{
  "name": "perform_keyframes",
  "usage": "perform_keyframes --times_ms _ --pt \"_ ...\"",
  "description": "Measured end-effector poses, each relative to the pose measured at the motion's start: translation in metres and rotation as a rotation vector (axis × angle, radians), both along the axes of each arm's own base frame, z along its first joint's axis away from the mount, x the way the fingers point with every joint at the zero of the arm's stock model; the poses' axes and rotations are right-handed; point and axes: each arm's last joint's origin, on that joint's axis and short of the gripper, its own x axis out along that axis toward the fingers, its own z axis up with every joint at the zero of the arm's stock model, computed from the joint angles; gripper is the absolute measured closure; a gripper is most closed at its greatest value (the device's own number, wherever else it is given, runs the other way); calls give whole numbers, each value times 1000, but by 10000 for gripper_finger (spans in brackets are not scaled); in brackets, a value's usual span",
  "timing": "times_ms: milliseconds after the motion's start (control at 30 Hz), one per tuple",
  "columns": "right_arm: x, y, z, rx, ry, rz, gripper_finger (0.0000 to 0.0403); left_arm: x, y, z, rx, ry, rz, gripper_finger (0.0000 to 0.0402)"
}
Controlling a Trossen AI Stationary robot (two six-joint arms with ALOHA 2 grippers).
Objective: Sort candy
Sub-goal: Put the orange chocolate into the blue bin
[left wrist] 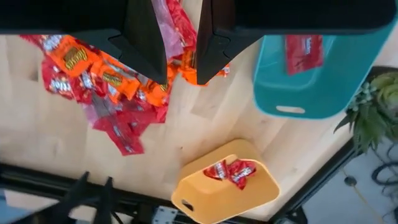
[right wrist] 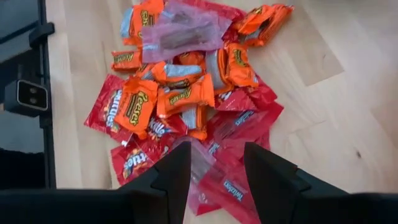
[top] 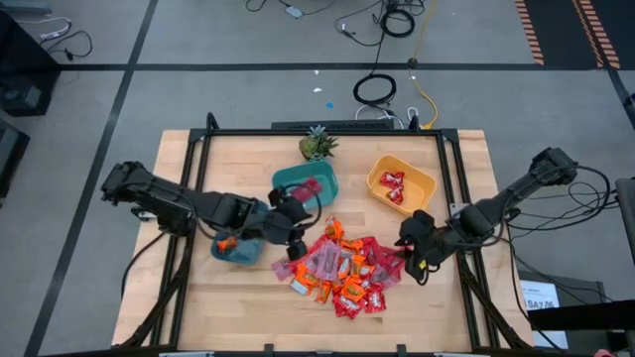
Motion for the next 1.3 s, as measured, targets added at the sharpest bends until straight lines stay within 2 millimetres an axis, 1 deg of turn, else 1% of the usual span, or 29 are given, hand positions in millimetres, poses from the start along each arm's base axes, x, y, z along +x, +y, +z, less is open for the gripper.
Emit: perform_keyframes --times_ms 100,167,267,433,500,600,833,933,967,1067,1167,1300 --pt "-1 2 0 -38 -25 -16 261 2 6 0 -53 -19 60 301" --pt "-2 3 1 -58 -37 -24 261 2 10 0 -89 -29 95 291" --pt "-3 3 1 -67 -43 -26 261 4 17 -1 -123 -20 96 262" --pt "-3 3 1 -67 -43 -25 261 7 28 0 -147 -40 136 200" --pt "-3 3 1 -67 -43 -25 261 8 30 1 -147 -46 143 185" --pt "-3 3 1 -68 -43 -26 261 8 31 1 -147 -45 146 179" --pt "-3 3 1 -68 -42 -26 261 9 32 0 -133 -51 141 178" --pt "-3 3 1 -68 -43 -26 261 16 32 -10 -57 -1 76 178" --pt "-3 3 1 -69 -42 -26 261 20 31 -16 -35 24 49 178" --pt "-3 3 1 -69 -43 -26 261 36 27 -31 -10 30 -9 178" --pt "-2 3 1 -67 -44 -28 261 54 27 -50 -14 28 -7 178" --pt "-2 4 1 -59 -51 -32 261 68 32 -81 -3 109 10 178"
